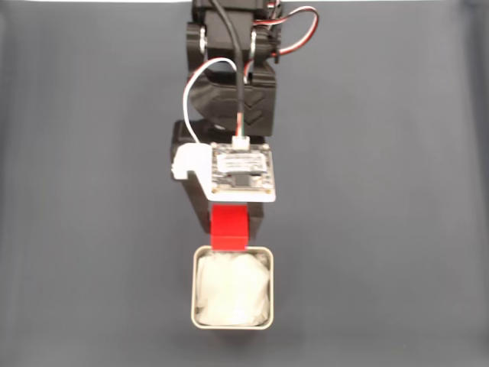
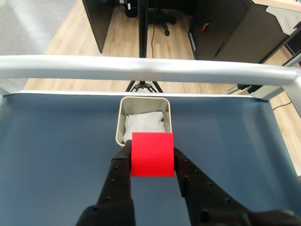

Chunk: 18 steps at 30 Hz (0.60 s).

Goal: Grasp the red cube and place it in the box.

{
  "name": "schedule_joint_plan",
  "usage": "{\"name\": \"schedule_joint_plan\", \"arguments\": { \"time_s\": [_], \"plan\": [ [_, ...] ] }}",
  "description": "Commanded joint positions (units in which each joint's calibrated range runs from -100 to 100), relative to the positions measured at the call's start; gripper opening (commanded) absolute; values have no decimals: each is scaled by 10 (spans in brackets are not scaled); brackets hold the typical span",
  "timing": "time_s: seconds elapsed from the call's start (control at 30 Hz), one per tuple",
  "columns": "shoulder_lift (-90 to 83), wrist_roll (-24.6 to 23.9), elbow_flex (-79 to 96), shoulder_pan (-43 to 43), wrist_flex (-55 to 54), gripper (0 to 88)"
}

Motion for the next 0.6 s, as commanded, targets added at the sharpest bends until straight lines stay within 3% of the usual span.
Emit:
{"name": "schedule_joint_plan", "arguments": {
  "time_s": [0.0, 0.57],
  "plan": [
    [6, -1, -52, -13, 4, 36],
    [108, -5, -164, -25, 4, 35]
  ]
}}
